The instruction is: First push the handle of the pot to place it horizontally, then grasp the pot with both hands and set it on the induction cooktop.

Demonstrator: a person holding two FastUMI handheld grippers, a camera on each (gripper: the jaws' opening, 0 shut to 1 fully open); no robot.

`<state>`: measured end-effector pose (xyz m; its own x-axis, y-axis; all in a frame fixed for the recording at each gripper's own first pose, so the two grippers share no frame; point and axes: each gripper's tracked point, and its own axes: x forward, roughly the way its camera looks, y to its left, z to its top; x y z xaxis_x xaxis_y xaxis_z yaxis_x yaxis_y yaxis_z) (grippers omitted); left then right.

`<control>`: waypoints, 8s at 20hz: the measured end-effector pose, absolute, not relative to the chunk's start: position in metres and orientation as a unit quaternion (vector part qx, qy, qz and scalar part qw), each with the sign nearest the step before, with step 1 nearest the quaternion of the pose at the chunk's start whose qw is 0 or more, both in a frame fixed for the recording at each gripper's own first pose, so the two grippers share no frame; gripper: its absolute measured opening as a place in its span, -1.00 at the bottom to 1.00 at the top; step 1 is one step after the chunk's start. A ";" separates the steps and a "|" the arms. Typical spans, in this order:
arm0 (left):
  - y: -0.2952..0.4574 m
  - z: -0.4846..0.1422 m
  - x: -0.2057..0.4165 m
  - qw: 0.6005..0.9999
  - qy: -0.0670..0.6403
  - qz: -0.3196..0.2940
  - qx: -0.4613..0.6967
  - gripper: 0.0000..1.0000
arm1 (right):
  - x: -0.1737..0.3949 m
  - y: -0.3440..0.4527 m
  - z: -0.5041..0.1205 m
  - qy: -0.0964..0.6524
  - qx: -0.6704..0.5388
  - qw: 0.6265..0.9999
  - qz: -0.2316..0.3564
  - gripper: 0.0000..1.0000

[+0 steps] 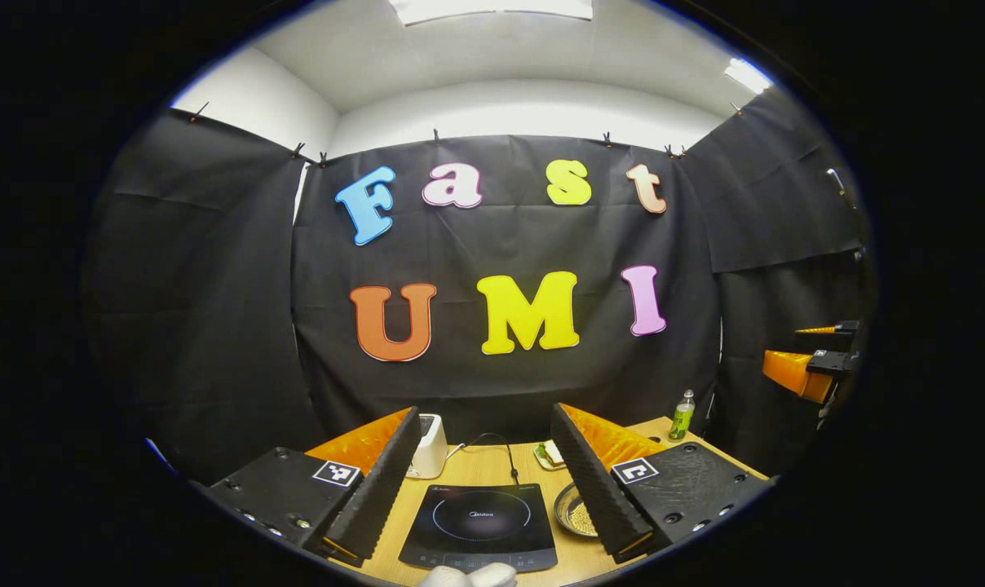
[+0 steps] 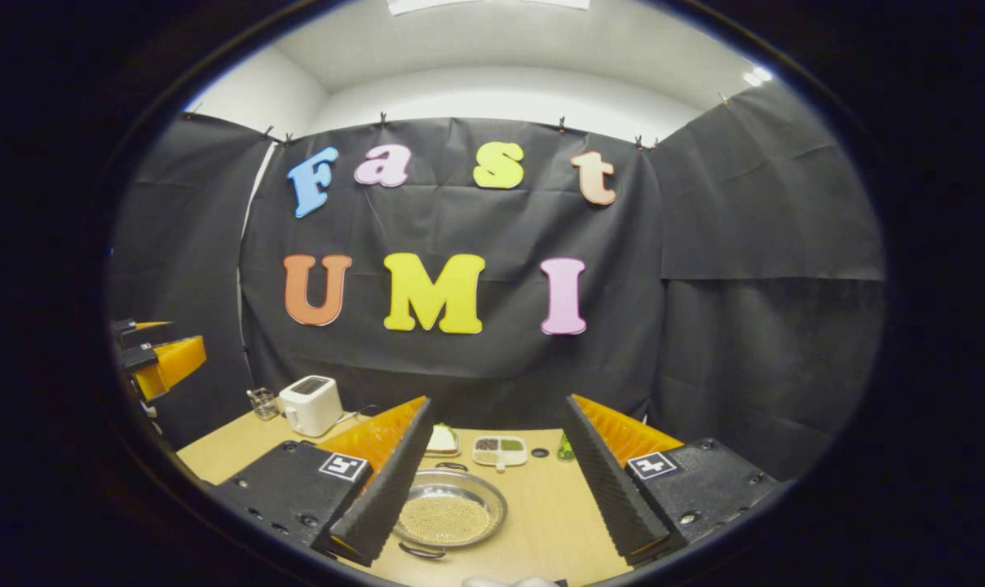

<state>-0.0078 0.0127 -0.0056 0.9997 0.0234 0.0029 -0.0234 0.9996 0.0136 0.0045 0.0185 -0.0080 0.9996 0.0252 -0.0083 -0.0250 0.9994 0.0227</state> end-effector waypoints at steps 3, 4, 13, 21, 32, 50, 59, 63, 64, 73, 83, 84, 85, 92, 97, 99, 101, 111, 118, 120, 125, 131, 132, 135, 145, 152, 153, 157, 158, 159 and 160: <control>0.018 -0.009 -0.011 1.000 0.002 0.016 0.008 0.92 | 0.011 0.033 -0.021 0.030 0.026 0.999 0.033 0.59; 0.020 -0.011 -0.011 1.000 0.003 0.018 0.009 0.92 | 0.010 0.041 -0.022 0.033 0.031 0.998 0.047 0.43; 0.034 -0.013 -0.020 0.999 0.002 0.035 0.004 0.92 | 0.019 0.096 -0.068 0.106 0.035 0.984 0.139 -0.93; 0.041 -0.019 -0.031 0.999 0.007 0.046 0.003 0.92 | 0.025 0.147 -0.153 0.202 0.017 0.960 0.192 -0.93; 0.054 -0.029 -0.036 0.998 0.022 0.063 -0.001 0.92 | 0.032 0.195 -0.307 0.339 -0.014 0.916 0.212 -0.93; 0.069 -0.039 -0.032 0.996 0.038 0.081 -0.004 0.92 | 0.047 0.190 -0.401 0.427 -0.014 0.886 0.181 -0.94; 0.065 -0.039 -0.033 0.996 0.039 0.076 -0.009 0.92 | 0.040 0.181 -0.410 0.438 -0.008 0.881 0.180 -0.94; 0.063 -0.038 -0.033 0.997 0.037 0.074 -0.012 0.92 | 0.039 0.170 -0.412 0.440 -0.003 0.881 0.175 -0.94; 0.062 -0.037 -0.033 0.997 0.036 0.073 -0.013 0.92 | 0.039 0.169 -0.412 0.442 0.001 0.880 0.175 -0.94; 0.055 -0.037 -0.030 0.997 0.035 0.065 -0.019 0.79 | 0.037 0.139 -0.419 0.452 0.002 0.878 0.160 -0.99; 0.049 -0.040 -0.023 0.997 0.038 0.059 -0.019 0.92 | 0.042 0.094 -0.425 0.456 -0.008 0.880 0.137 -0.99; 0.048 -0.041 -0.021 0.997 0.039 0.057 -0.020 0.92 | 0.043 0.090 -0.424 0.455 -0.010 0.880 0.136 -0.99; 0.047 -0.042 -0.021 0.997 0.040 0.056 -0.021 0.92 | 0.044 0.085 -0.425 0.455 -0.010 0.881 0.133 -0.99; 0.047 -0.044 -0.018 0.997 0.045 0.063 -0.020 0.92 | 0.058 0.046 -0.427 0.454 -0.023 0.883 0.113 -0.99; 0.045 -0.043 -0.015 0.997 0.044 0.066 -0.018 0.92 | 0.069 0.024 -0.428 0.456 -0.019 0.885 0.096 -0.93; 0.042 -0.043 -0.014 0.997 0.046 0.065 -0.021 0.92 | 0.072 0.017 -0.430 0.456 -0.028 0.885 0.094 -0.93; 0.040 -0.042 -0.014 0.997 0.046 0.066 -0.019 0.92 | 0.074 0.010 -0.431 0.456 -0.033 0.885 0.092 -0.93; 0.031 -0.046 -0.012 0.996 0.054 0.075 -0.016 0.92 | 0.099 -0.024 -0.432 0.459 -0.061 0.882 0.091 -0.94; 0.025 -0.048 -0.011 0.994 0.056 0.089 -0.024 0.92 | 0.115 -0.046 -0.433 0.468 -0.098 0.872 0.107 -0.93; 0.023 -0.049 -0.011 0.994 0.057 0.093 -0.025 0.92 | 0.121 -0.054 -0.432 0.469 -0.117 0.867 0.117 -0.93; 0.021 -0.055 -0.012 0.992 0.064 0.110 -0.022 0.92 | 0.138 -0.068 -0.433 0.471 -0.150 0.859 0.134 -0.99; 0.013 -0.061 -0.010 0.989 0.075 0.126 -0.017 0.92 | 0.159 -0.082 -0.432 0.466 -0.204 0.846 0.161 -0.93; 0.011 -0.062 -0.009 0.989 0.076 0.128 -0.016 0.92 | 0.161 -0.083 -0.432 0.465 -0.208 0.844 0.165 -0.99; 0.004 -0.063 -0.005 0.988 0.078 0.133 -0.015 0.92 | 0.168 -0.090 -0.432 0.467 -0.209 0.842 0.171 -0.93; -0.021 -0.081 0.014 0.988 0.088 0.130 -0.011 0.92 | 0.177 -0.111 -0.419 0.432 -0.177 0.871 0.152 -0.98; -0.058 -0.124 0.051 0.992 0.105 0.068 -0.017 0.93 | 0.181 -0.150 -0.386 0.376 -0.115 0.914 0.097 -0.29; -0.069 -0.131 0.057 0.993 0.108 0.045 -0.026 0.93 | 0.180 -0.155 -0.380 0.370 -0.102 0.919 0.090 0.02; -0.090 -0.164 0.082 0.991 0.128 0.019 -0.027 0.94 | 0.182 -0.156 -0.351 0.327 -0.066 0.940 0.067 0.72; -0.096 -0.173 0.089 0.991 0.134 0.016 -0.026 0.94 | 0.181 -0.154 -0.344 0.319 -0.060 0.943 0.065 0.64; -0.101 -0.183 0.096 0.989 0.145 0.013 -0.025 0.93 | 0.182 -0.151 -0.338 0.313 -0.052 0.946 0.066 0.64; -0.109 -0.195 0.103 0.988 0.153 0.006 -0.024 0.94 | 0.184 -0.149 -0.334 0.309 -0.048 0.947 0.066 0.64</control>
<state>0.1025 -0.1090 -0.1951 0.9533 0.0053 -0.3021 -0.0201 0.9987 -0.0459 0.1840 -0.1485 -0.3339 0.7999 0.0945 -0.5927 -0.1542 0.9867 -0.0508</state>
